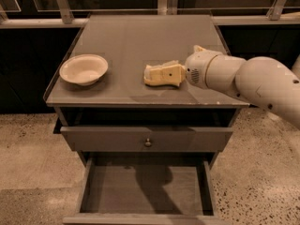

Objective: Pick sponge from middle drawer and place on counter

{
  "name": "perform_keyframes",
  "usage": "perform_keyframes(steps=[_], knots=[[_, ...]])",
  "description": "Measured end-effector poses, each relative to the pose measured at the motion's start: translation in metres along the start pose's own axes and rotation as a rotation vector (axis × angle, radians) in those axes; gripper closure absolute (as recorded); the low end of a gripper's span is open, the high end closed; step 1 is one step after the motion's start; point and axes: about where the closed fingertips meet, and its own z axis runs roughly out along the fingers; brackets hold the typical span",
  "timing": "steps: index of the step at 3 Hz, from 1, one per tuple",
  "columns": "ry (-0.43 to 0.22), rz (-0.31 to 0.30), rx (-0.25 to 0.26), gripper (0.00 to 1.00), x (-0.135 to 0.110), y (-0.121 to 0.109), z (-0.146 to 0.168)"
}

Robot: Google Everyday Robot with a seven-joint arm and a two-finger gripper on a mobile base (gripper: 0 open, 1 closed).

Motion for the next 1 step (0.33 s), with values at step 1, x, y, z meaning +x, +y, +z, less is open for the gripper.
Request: perform_keyframes(steps=[1], knots=[[0.0, 0.0, 0.0, 0.0, 0.0, 0.0, 0.0]])
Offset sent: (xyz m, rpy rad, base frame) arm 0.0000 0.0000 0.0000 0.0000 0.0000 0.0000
